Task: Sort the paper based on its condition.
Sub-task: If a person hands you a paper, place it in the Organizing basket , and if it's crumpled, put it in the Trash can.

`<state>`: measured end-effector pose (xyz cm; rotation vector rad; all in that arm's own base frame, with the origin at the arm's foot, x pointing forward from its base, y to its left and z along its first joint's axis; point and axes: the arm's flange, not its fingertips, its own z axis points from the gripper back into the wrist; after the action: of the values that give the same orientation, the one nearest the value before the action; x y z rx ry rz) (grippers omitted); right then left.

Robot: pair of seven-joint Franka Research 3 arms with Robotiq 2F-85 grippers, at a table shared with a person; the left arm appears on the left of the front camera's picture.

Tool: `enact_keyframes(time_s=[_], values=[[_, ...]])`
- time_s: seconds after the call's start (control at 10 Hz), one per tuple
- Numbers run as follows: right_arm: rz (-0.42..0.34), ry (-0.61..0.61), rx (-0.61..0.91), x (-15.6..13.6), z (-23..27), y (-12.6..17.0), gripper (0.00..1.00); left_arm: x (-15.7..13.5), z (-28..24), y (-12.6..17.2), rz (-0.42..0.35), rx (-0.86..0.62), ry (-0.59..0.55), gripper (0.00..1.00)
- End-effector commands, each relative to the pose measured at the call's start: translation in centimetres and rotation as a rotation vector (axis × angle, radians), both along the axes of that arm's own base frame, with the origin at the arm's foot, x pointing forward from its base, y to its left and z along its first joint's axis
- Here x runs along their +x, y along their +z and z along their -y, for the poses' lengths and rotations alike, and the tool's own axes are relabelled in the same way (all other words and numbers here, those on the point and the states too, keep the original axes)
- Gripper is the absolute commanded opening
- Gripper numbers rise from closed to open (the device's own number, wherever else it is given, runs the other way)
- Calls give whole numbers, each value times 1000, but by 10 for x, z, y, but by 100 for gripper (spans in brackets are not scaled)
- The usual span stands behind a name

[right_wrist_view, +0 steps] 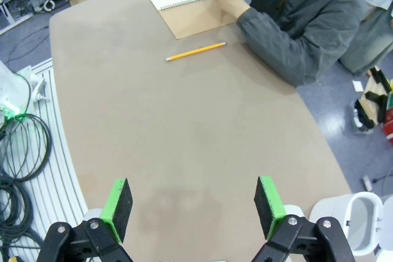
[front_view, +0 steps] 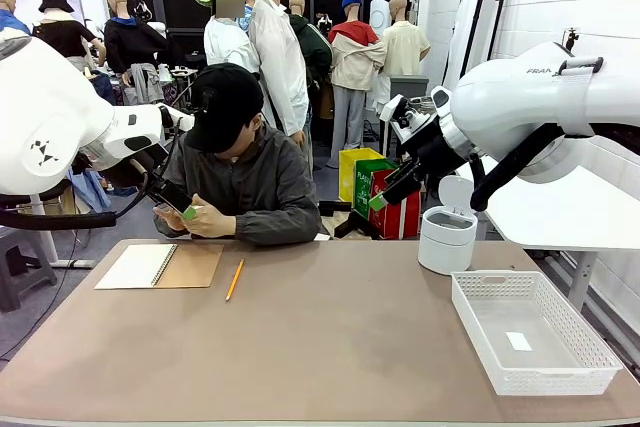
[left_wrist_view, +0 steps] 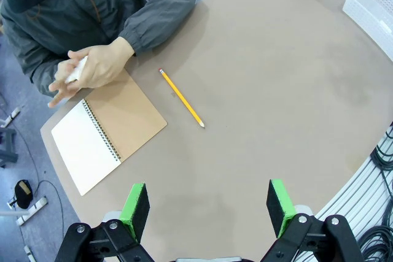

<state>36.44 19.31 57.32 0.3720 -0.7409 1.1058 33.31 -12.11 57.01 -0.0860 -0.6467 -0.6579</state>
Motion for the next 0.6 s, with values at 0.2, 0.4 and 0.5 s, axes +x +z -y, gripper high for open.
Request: enact_keyframes(time_s=[0.2, 0.4, 0.5], values=[[0, -2, -2, 0, 0, 1, 100, 0, -1, 0, -1, 1, 1, 100], [0, -2, -2, 0, 0, 1, 100, 0, -1, 0, -1, 1, 1, 100], [0, -2, -2, 0, 0, 1, 100, 0, -1, 0, -1, 1, 1, 100]])
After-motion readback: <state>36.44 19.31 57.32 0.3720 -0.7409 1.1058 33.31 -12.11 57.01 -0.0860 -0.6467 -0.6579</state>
